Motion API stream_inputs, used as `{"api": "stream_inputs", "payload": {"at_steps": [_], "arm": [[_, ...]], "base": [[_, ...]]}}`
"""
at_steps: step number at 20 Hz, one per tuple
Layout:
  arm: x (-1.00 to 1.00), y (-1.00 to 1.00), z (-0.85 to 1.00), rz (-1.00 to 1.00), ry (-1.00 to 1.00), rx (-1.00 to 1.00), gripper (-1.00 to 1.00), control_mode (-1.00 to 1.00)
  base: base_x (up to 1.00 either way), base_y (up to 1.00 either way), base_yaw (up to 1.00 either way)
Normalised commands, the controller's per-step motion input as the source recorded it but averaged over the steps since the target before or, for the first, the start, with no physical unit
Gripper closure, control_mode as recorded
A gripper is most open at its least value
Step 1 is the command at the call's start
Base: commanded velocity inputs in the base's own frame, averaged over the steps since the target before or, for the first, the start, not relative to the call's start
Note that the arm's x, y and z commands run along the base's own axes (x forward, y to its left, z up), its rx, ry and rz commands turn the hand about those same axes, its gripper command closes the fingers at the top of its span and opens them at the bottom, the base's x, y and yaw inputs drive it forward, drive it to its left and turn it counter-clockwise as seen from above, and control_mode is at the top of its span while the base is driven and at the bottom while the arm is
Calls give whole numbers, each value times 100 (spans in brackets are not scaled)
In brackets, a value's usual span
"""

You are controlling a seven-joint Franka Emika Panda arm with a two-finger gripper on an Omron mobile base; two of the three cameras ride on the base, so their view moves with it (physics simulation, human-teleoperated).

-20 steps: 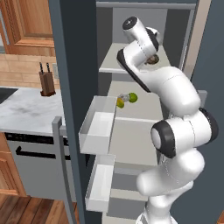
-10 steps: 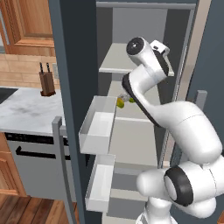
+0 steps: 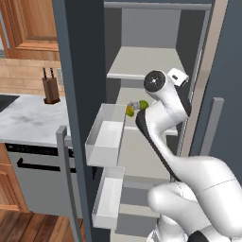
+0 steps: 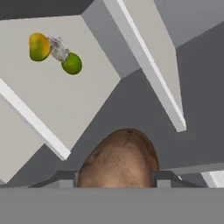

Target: Take the potato and fish from the highest rack and move them to the second highest rack where the lime and mango are located, to maximize freezer space. Close the freezer door after rearranging.

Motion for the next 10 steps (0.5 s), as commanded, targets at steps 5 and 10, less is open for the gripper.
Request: {"api": "stream_inputs", "payload": {"at_steps": [5, 10], "arm": [[0, 8, -40, 17, 4, 0, 100, -100], [29, 0, -35, 7, 0, 0, 100, -100]], "base": [[0, 0, 0], [0, 0, 0]]}}
